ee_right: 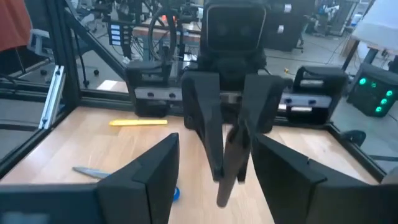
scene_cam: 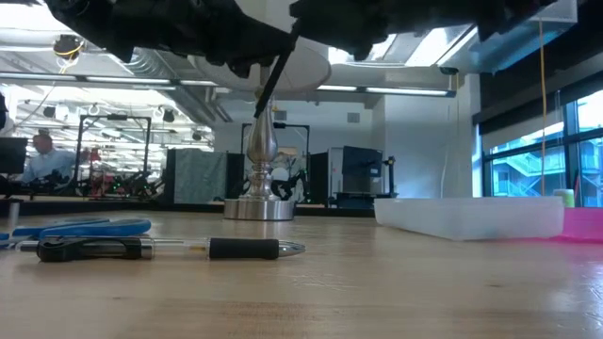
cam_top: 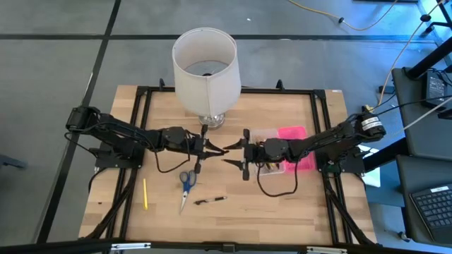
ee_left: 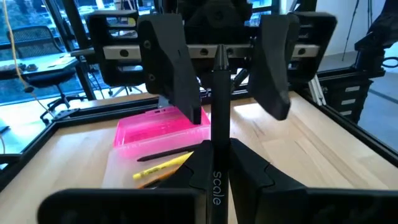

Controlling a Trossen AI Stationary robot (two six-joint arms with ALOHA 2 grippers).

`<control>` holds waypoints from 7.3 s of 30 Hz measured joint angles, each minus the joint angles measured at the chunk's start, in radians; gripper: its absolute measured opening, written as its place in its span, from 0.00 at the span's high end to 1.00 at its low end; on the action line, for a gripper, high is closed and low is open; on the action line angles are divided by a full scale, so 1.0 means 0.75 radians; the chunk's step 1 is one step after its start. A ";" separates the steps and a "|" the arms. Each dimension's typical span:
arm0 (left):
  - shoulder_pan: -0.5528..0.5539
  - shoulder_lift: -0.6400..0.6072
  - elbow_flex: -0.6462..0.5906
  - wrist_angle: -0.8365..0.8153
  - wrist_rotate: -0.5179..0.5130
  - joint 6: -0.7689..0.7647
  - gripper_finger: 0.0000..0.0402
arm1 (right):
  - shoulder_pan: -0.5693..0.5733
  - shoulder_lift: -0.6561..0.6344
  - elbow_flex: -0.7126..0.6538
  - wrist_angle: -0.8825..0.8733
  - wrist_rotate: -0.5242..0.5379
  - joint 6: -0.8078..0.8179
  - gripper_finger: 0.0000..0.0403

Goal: Pick & place school supplies into a supply box
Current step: Put the black pen into the supply box, then put the black transparent pen into the supply box

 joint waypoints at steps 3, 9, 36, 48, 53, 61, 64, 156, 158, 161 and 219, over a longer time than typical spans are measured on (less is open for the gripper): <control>0.000 0.000 0.000 -0.002 0.000 0.000 0.94 | 0.000 0.020 0.037 -0.011 0.000 -0.004 0.51; 0.000 0.000 0.000 -0.005 0.001 0.008 0.93 | 0.000 0.022 0.043 -0.050 0.014 0.000 0.66; 0.033 -0.002 0.001 -0.232 -0.003 0.034 0.73 | -0.001 0.015 0.044 -0.273 0.138 0.054 0.89; 0.038 -0.002 0.001 -0.574 -0.015 -0.003 0.70 | -0.017 -0.330 0.044 -0.918 0.124 0.576 0.89; 0.038 -0.001 0.000 -0.610 0.004 -0.078 0.70 | -0.053 -0.474 0.044 -1.304 0.124 0.912 0.89; 0.038 -0.001 0.000 -0.606 0.009 -0.107 0.71 | -0.127 -0.483 0.018 -1.684 0.060 1.315 0.89; 0.037 -0.001 0.000 -0.606 0.010 -0.130 0.72 | -0.157 -0.459 -0.016 -1.671 -0.026 1.320 0.89; -0.683 0.356 -0.001 -0.355 -0.352 -0.466 0.61 | -0.340 -0.197 -0.038 -1.604 -0.105 1.312 0.61; -0.684 0.384 -0.001 -0.357 -0.354 -0.468 0.61 | -0.340 -0.196 -0.038 -1.603 -0.106 1.314 0.58; -0.684 0.430 -0.001 -0.356 -0.359 -0.506 0.61 | -0.340 -0.196 -0.038 -1.603 -0.106 1.315 0.54; -0.548 0.570 0.198 -0.378 -0.456 -0.180 0.92 | -0.143 -0.370 -0.035 -0.908 -0.444 1.013 0.53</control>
